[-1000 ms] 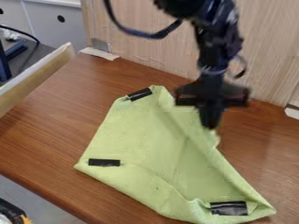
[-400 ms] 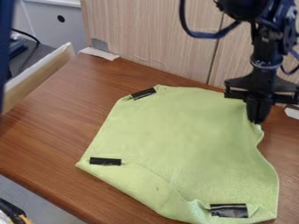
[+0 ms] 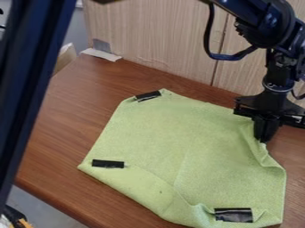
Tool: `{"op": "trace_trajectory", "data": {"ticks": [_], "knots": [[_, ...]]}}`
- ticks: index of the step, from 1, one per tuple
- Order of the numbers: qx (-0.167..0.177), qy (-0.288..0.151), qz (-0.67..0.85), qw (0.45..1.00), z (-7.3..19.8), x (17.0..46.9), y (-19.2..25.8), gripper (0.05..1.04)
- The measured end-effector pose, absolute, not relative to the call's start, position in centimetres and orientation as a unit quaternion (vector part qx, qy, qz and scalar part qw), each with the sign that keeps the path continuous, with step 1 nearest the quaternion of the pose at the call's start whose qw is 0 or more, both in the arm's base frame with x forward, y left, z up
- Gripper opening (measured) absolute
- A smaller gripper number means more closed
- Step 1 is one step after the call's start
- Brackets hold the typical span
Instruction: Unfold the cloth from bottom to top right
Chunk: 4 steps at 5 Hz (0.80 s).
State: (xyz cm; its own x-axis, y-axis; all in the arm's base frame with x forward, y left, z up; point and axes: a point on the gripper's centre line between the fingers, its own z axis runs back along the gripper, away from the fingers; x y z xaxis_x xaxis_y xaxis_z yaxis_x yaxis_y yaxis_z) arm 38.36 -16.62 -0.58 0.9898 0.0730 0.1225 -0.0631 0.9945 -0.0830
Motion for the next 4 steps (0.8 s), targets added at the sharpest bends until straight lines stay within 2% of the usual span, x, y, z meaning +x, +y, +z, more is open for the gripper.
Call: {"op": "trace_trajectory", "data": {"ticks": [1,2,3,4], "knots": [[-0.031,-0.052,0.033,0.998,-1.60,38.23,-16.59,0.078],[-0.022,-0.053,0.026,0.998,-1.00,38.43,-16.93,0.224],[-0.019,-0.050,0.033,0.998,-1.04,38.28,-16.94,0.478],[-0.018,-0.042,0.032,0.998,-1.45,37.81,-16.84,0.779]]}}
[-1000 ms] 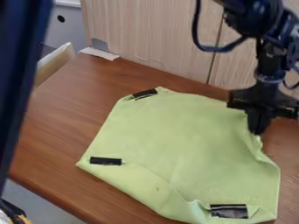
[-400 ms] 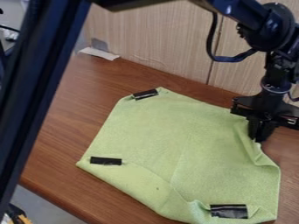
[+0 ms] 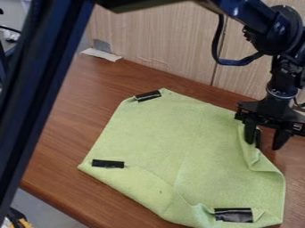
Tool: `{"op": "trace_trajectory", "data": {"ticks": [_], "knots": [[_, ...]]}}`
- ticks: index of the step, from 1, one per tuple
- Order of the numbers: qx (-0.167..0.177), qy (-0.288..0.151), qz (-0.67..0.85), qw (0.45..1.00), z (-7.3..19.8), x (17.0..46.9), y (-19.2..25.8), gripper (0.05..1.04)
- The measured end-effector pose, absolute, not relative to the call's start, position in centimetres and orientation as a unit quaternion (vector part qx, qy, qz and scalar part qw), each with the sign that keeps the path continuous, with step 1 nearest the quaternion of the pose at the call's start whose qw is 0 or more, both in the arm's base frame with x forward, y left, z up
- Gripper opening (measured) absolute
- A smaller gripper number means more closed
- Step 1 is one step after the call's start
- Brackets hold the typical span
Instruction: Unfold the cloth from bottom to top right
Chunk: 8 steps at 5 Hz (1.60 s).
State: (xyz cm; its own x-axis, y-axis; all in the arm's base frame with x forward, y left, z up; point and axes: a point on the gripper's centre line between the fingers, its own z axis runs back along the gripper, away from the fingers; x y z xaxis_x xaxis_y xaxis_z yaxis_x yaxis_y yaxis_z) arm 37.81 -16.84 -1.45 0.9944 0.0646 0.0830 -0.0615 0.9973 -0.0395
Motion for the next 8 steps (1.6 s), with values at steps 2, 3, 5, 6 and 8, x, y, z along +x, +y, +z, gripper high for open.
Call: {"op": "trace_trajectory", "data": {"ticks": [2,3,5,6,8], "knots": [[-0.025,-0.051,0.039,0.998,0.1,37.2,-16.0,1.007],[-0.031,-0.059,0.037,0.997,1.5,36.8,-15.8,1.002],[-0.047,-0.092,0.045,0.994,5.8,35.4,-14.5,1.001],[-0.035,-0.092,0.055,0.994,7.2,33.4,-12.6,1.001],[-0.036,-0.096,0.059,0.993,7.5,33.5,-12.3,1.001]]}}
